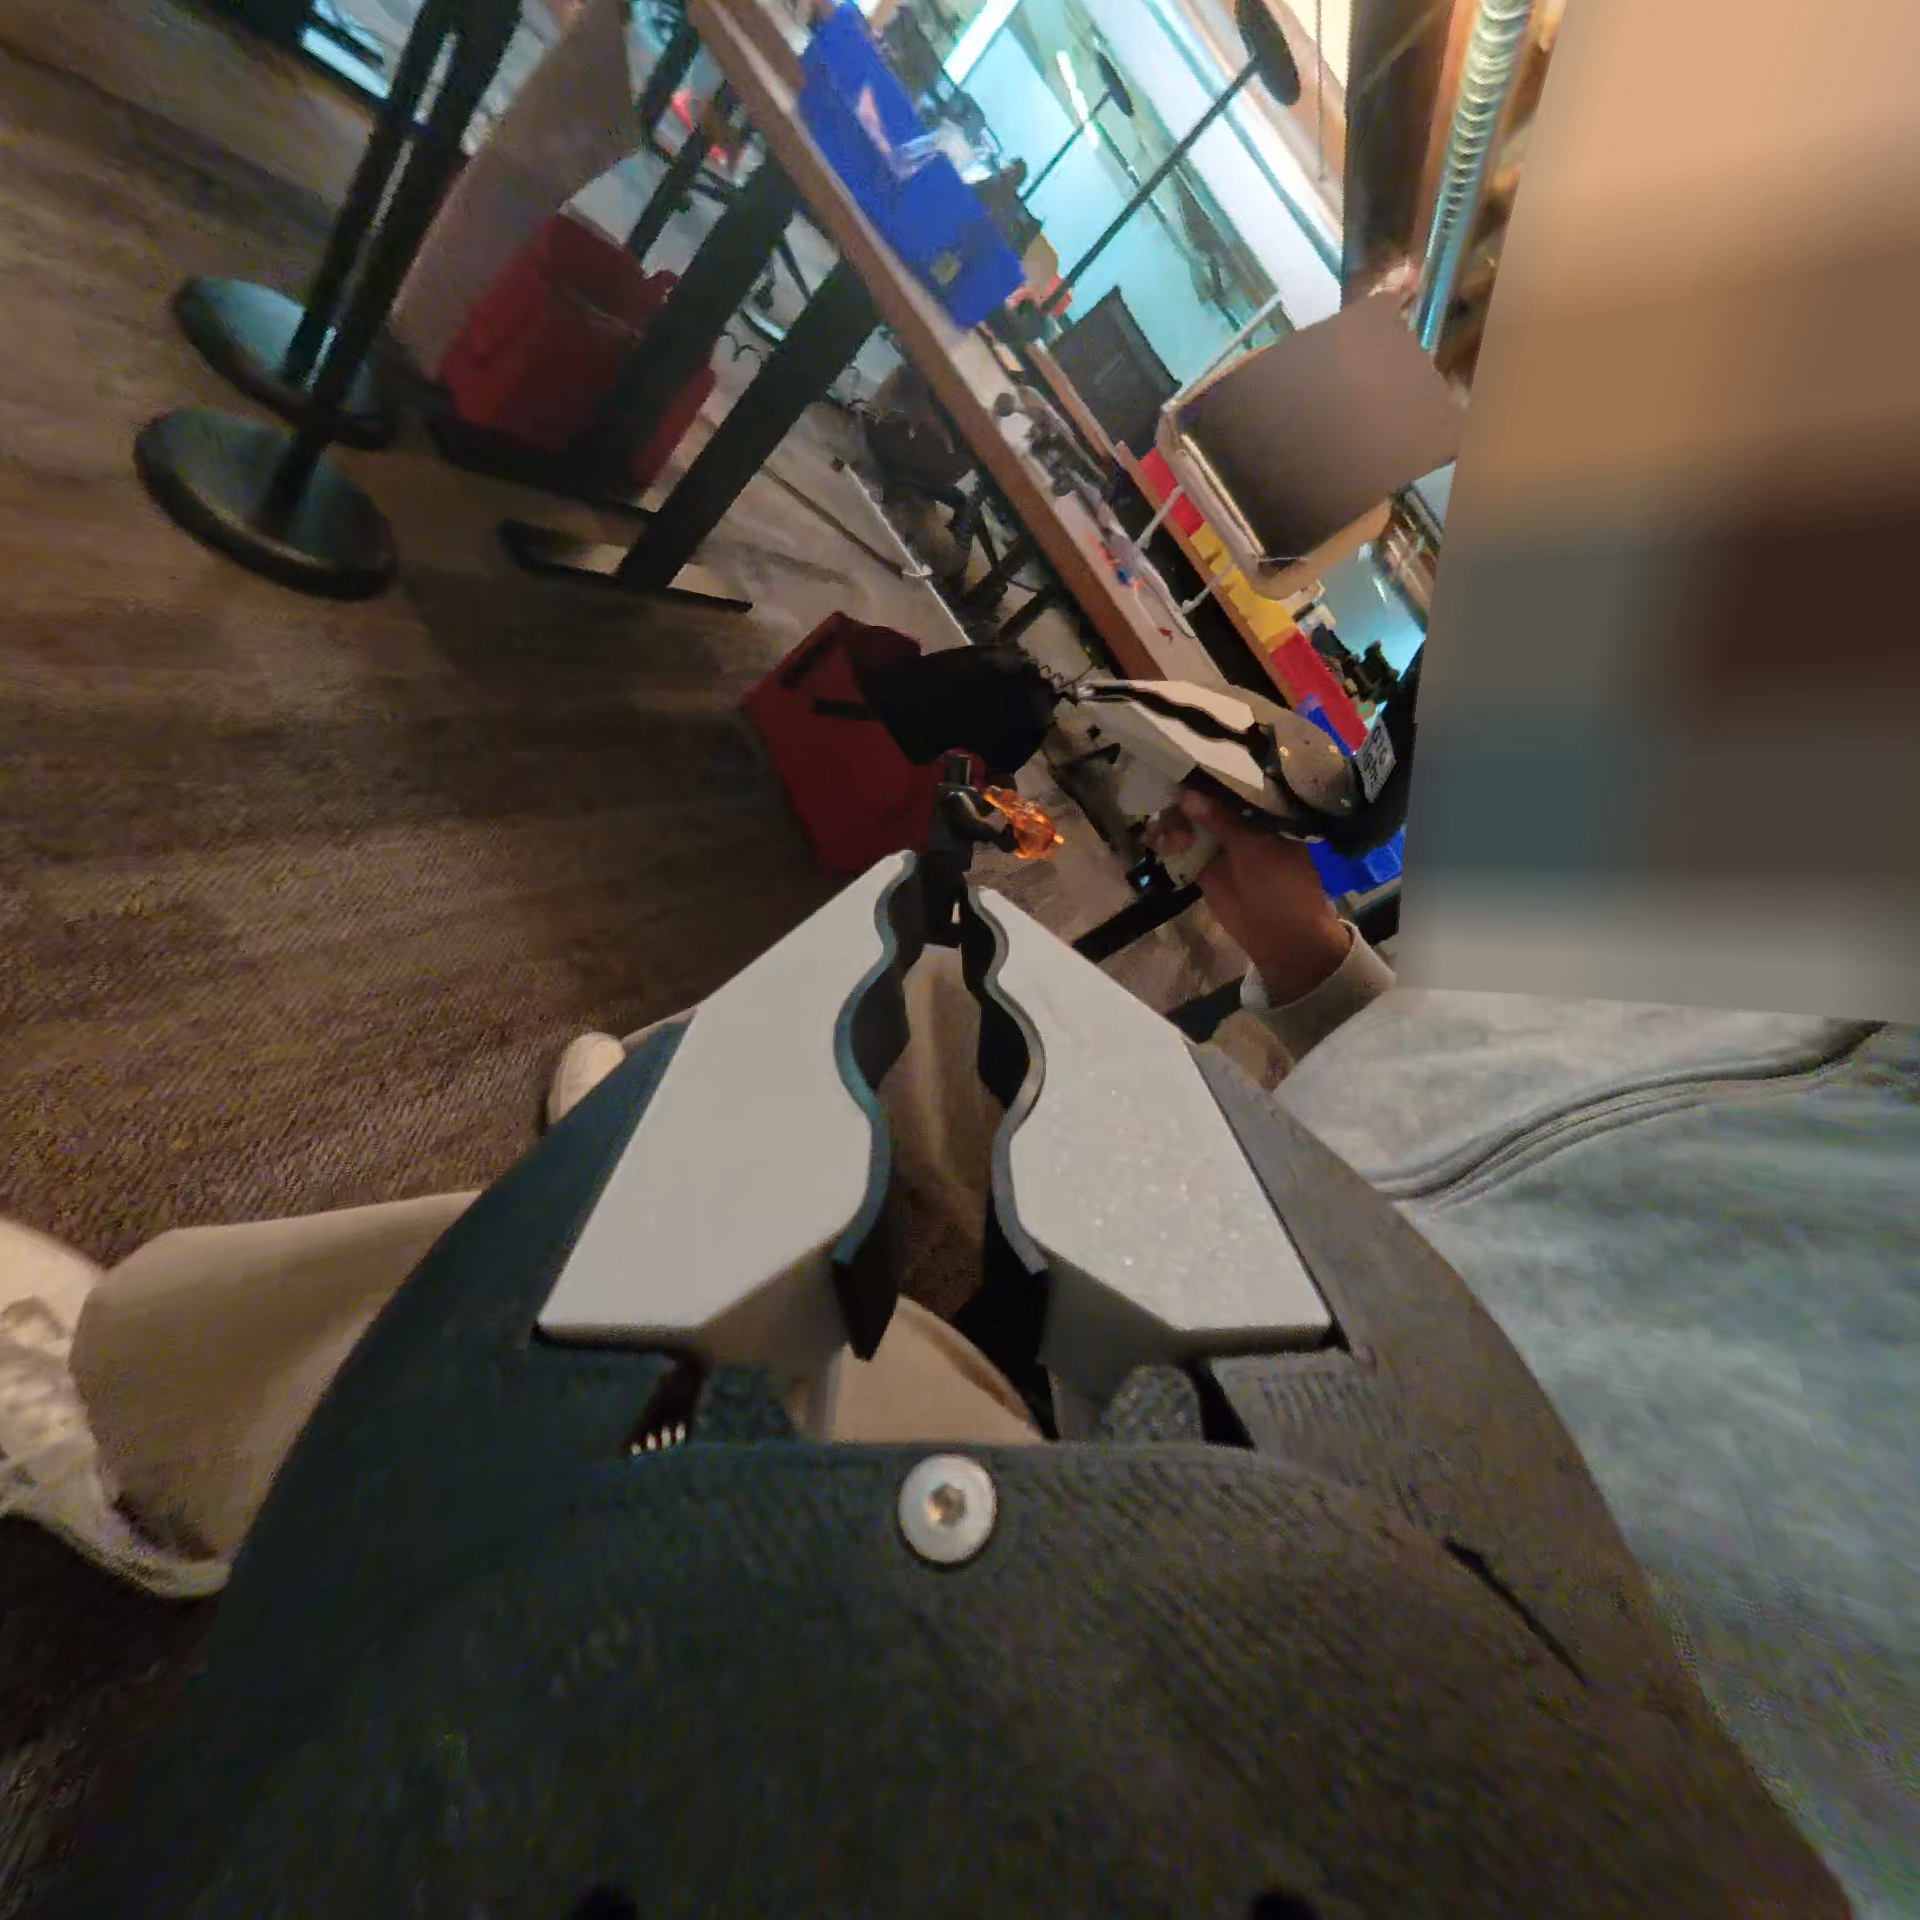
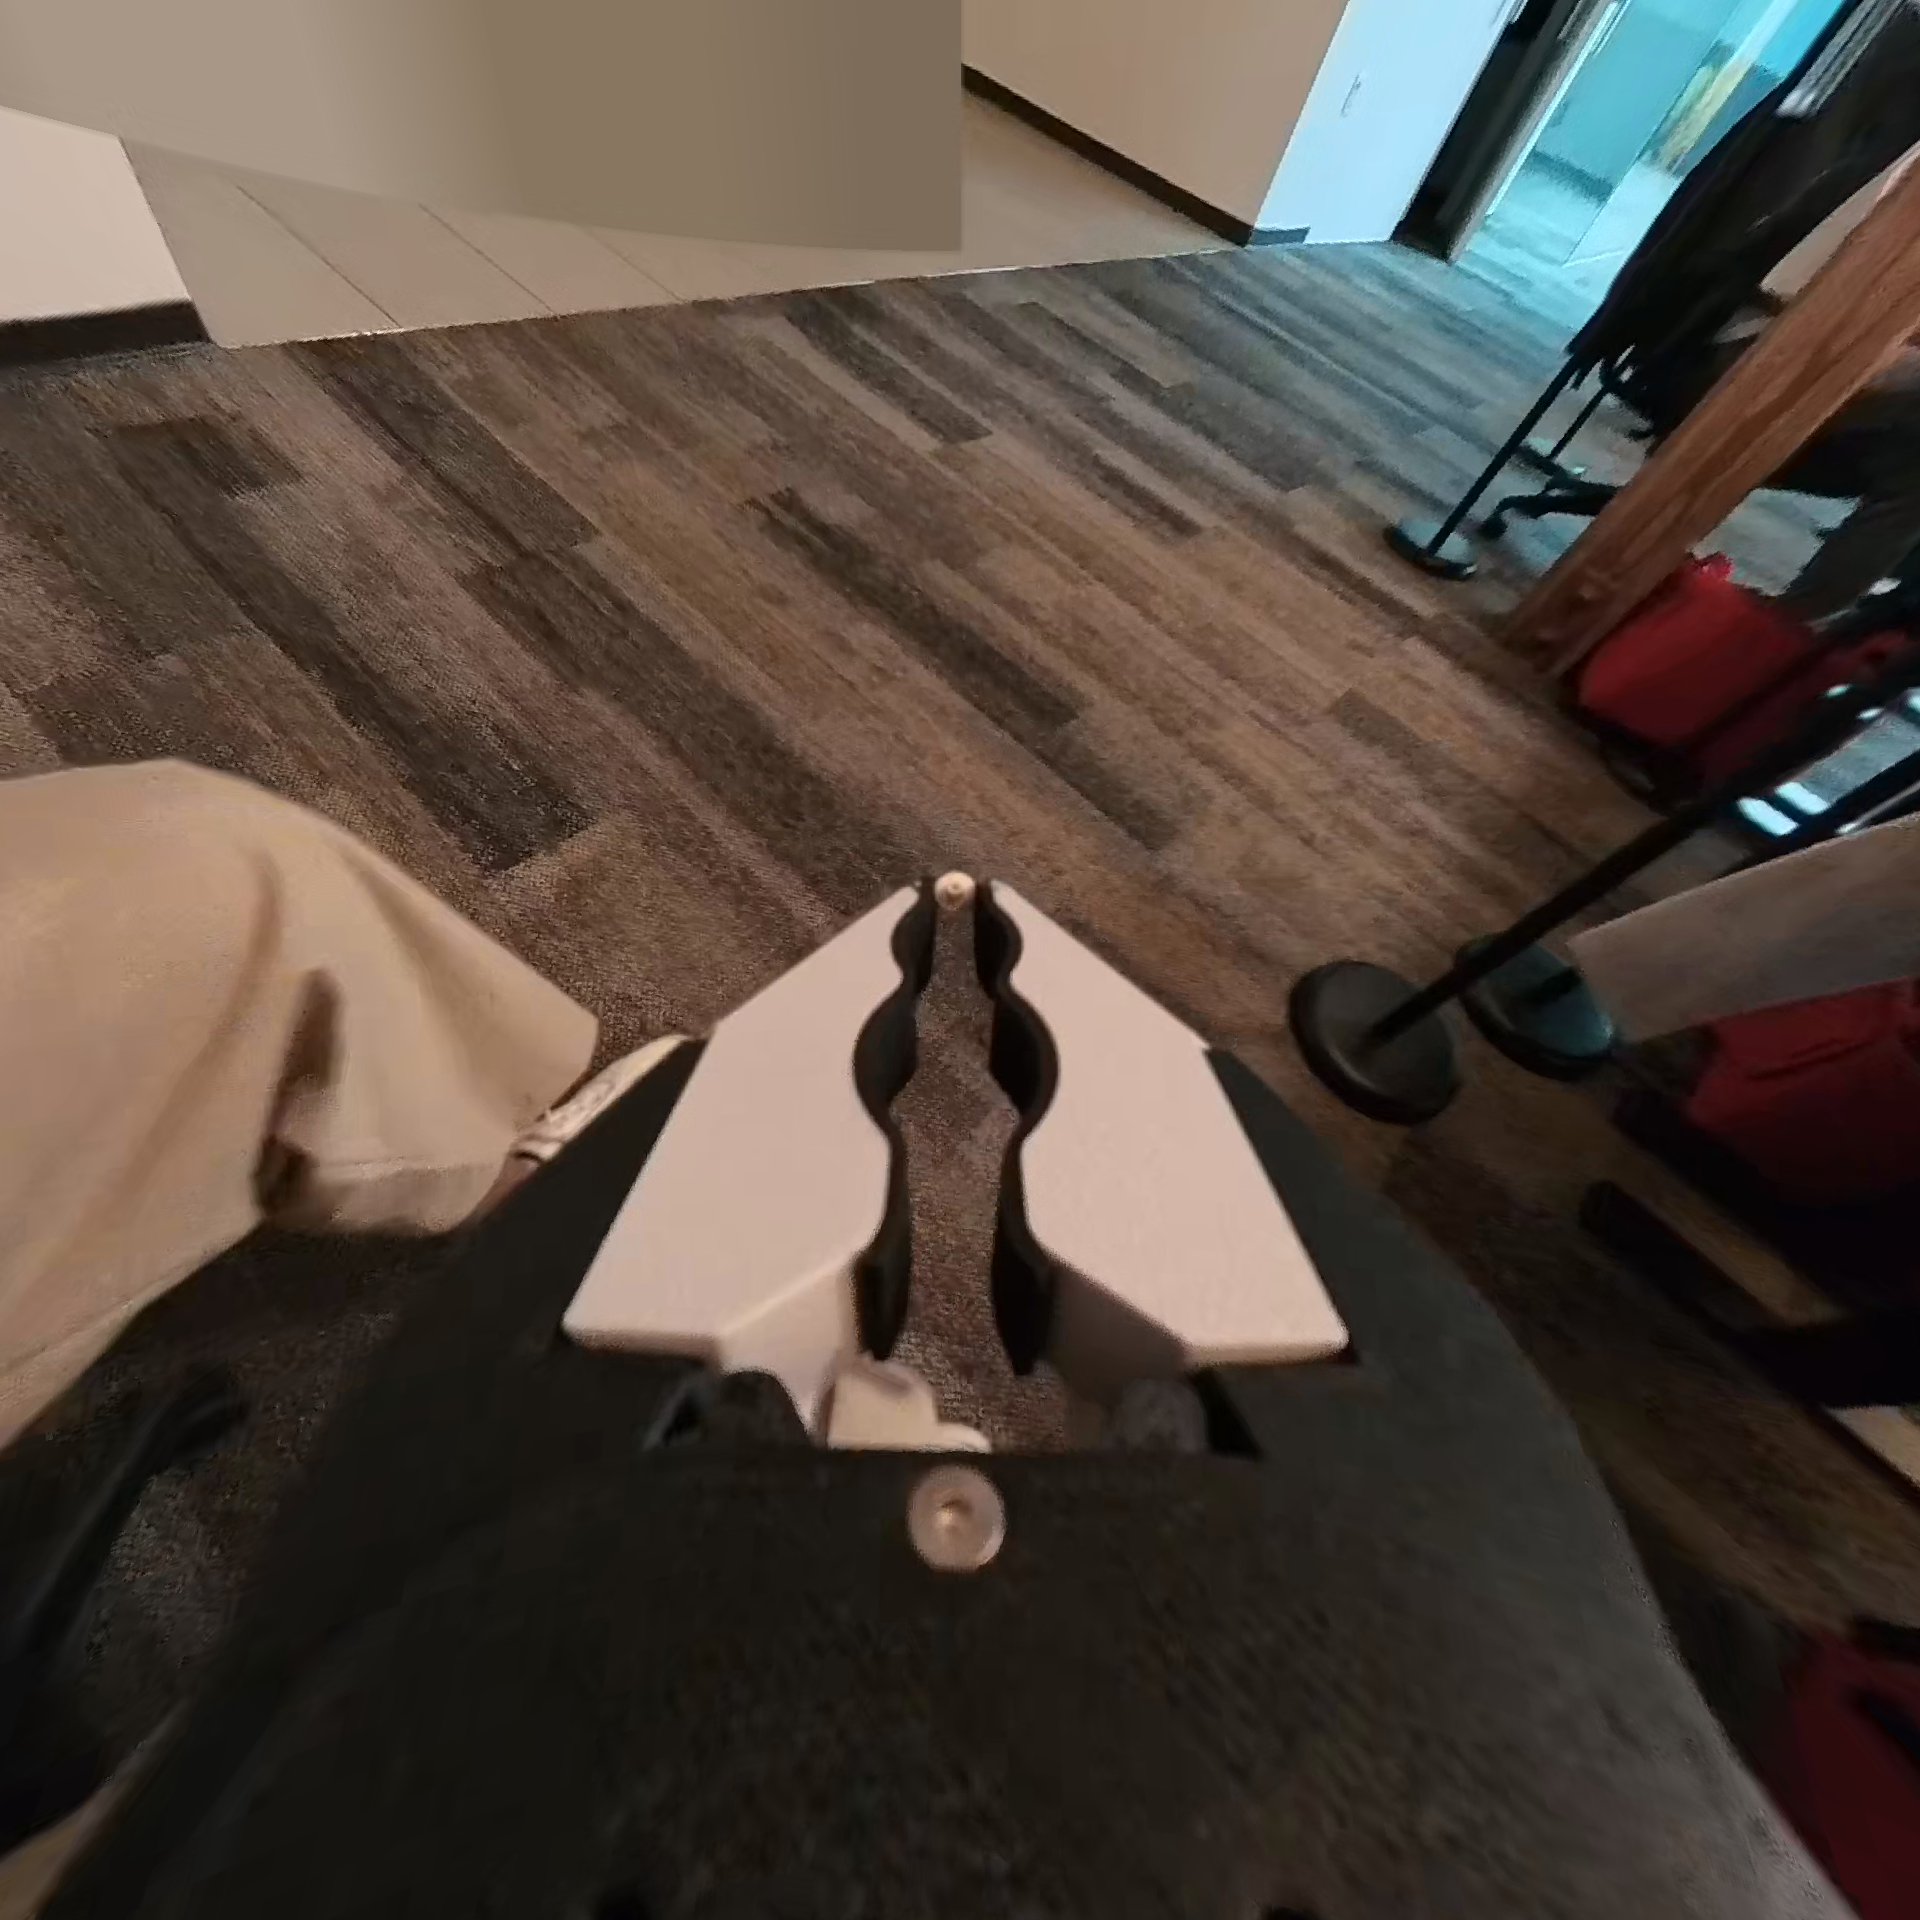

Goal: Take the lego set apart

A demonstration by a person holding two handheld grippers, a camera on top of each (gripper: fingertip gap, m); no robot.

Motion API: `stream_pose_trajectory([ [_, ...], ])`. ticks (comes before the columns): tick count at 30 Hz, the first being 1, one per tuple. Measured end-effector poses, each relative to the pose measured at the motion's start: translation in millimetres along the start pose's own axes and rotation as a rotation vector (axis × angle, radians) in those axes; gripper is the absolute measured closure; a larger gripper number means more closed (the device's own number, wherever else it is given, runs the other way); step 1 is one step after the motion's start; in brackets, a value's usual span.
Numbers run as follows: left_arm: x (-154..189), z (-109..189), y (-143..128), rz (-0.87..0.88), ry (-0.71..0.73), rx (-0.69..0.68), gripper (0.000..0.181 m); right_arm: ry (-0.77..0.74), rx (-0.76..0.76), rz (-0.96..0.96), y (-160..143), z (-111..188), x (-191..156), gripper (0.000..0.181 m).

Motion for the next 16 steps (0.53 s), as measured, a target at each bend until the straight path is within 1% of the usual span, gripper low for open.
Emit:
stream_pose_trajectory([
  [3, 52.8, -15.7, 27.1, -0.031, -0.011, 0.051, 0.176, -0.032, 0.016, 0.055, 19.3, 22.4, 19.1, 0.175],
  [5, 79.8, -29.5, 37.3, -0.059, -0.029, 0.072, 0.177, -0.063, 0.034, 0.084, 31.2, 29.1, 37.7, 0.175],
  [6, 87.0, -36.8, 40.8, -0.082, -0.02, 0.073, 0.176, -0.076, 0.043, 0.088, 36.6, 29.9, 48.3, 0.175],
  [8, 88.9, -49.4, 47.0, -0.112, -0.004, 0.054, 0.176, -0.104, 0.073, 0.072, 45.9, 26.5, 70.3, 0.175],
  [9, 83.7, -53.5, 47.9, -0.116, 0.01, 0.035, 0.176, -0.114, 0.089, 0.054, 48.1, 21.6, 80.3, 0.175],
  [11, 61.2, -58.7, 42.9, -0.138, 0.063, -0.022, 0.176, -0.135, 0.094, 0.027, 43.4, 4.6, 97.9, 0.175],
  [14, 9.0, -72.5, 35.2, -0.173, 0.107, -0.138, 0.177, -0.197, 0.017, 0.023, 20.1, -25.4, 120.7, 0.175],
  [16, -26.0, -91.6, 42.1, -0.172, 0.092, -0.201, 0.177, -0.238, -0.059, 0.016, 0.7, -42.0, 134.5, 0.175],
])
Point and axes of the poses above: each gripper's, where its closed fingertips meet, z back along the fingers, y out of its top, x = y × z across the jaws, the point moved 9 cm from there along z, back along the fingers, and after that the axes turned 7 degrees about -x, right-handed, at the moved point
